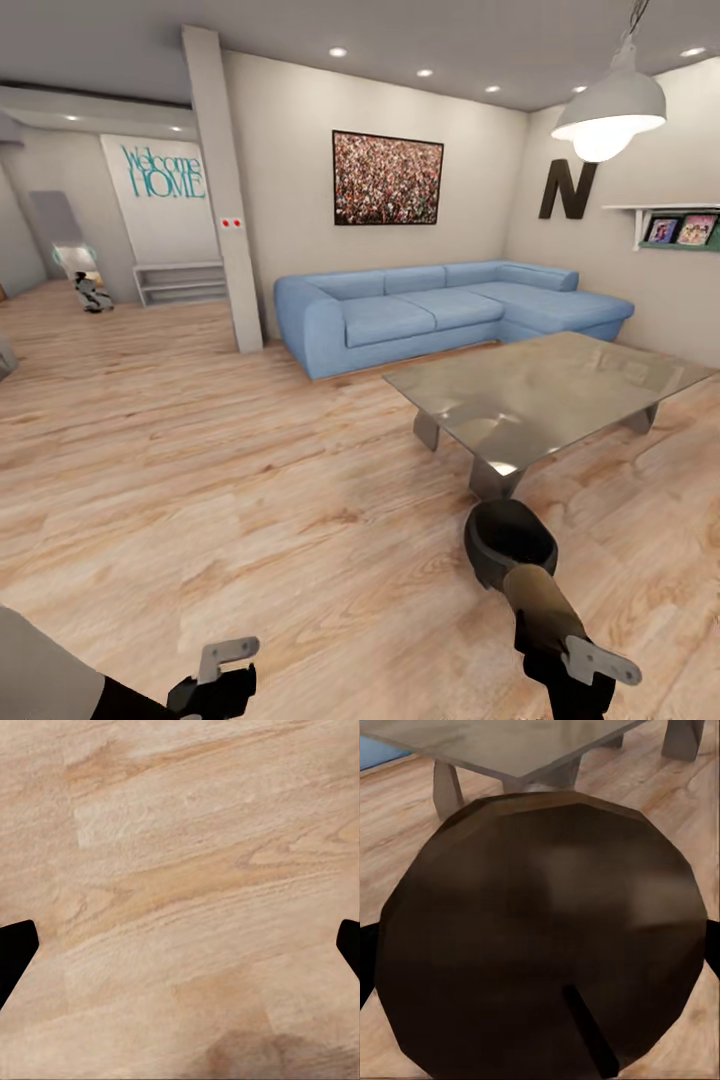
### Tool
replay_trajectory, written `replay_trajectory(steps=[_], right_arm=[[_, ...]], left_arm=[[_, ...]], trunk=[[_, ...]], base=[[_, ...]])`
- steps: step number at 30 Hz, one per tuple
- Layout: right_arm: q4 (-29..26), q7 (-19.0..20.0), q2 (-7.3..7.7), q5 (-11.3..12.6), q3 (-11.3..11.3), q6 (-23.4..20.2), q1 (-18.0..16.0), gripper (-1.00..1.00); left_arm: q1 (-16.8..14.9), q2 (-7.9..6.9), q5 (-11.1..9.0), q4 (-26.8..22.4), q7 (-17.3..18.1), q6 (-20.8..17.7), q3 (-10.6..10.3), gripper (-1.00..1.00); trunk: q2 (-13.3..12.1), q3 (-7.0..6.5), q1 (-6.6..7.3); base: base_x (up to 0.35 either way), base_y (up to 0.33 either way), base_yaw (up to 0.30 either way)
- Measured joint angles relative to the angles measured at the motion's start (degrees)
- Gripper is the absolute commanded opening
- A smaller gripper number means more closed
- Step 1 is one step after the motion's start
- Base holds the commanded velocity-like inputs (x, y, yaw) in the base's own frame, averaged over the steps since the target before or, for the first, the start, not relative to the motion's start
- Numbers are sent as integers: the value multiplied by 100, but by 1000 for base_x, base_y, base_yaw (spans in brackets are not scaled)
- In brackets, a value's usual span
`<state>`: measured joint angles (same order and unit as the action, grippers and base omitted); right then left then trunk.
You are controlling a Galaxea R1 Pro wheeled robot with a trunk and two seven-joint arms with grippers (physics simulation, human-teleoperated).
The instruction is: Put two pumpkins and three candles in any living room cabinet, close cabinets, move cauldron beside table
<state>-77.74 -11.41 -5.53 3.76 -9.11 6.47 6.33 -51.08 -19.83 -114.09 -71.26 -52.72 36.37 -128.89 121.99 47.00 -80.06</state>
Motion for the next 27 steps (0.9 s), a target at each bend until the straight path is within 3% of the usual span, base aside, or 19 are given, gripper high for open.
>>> replay_trajectory(steps=[3, 5, 9, 12, 13, 19, 23, 26, 27], right_arm=[[167, 5, 1, -12, -23, 41, 0, -100], [394, 22, 1, -3, -39, 95, 1, -100], [672, 40, 2, -25, -44, 461, 0, -100], [697, 21, -2, -25, -43, 652, 0, -100], [705, 12, -7, -31, -37, 726, 0, -100], [736, 20, 1, -27, -47, 734, 0, -100], [895, 29, 33, -5, -303, 737, 0, -100], [923, 35, 41, 9, -395, 740, 0, -100], [930, 36, 44, 16, -414, 741, 0, -100]], left_arm=[[2, 56, -141, 274, 105, -1, -72, 100], [53, 101, -252, 574, 355, -2, -107, 100], [146, 157, -432, 764, 562, -4, -124, 100], [156, 263, -461, 815, 582, -7, -125, 100], [268, 504, -469, 1049, 588, -43, -133, 100], [315, 541, -505, 1089, 582, -38, -134, 100], [325, 592, -594, 1177, 588, -38, -141, 100], [404, 708, -620, 1368, 590, -48, -140, 100], [498, 837, -620, 1535, 592, -55, -138, 100]], trunk=[[-120, -54, 66], [-201, -90, 110], [-361, -162, 198], [-402, -181, 221], [-402, -180, 220], [-402, -191, 221], [-402, -206, 221], [-402, -216, 221], [-402, -219, 220]], base=[[0, 0, -74], [0, 0, -19], [0, 0, -4], [0, 0, 0], [0, 0, 0], [0, 0, -146], [0, 0, -266], [0, -113, -272], [0, -241, -273]])
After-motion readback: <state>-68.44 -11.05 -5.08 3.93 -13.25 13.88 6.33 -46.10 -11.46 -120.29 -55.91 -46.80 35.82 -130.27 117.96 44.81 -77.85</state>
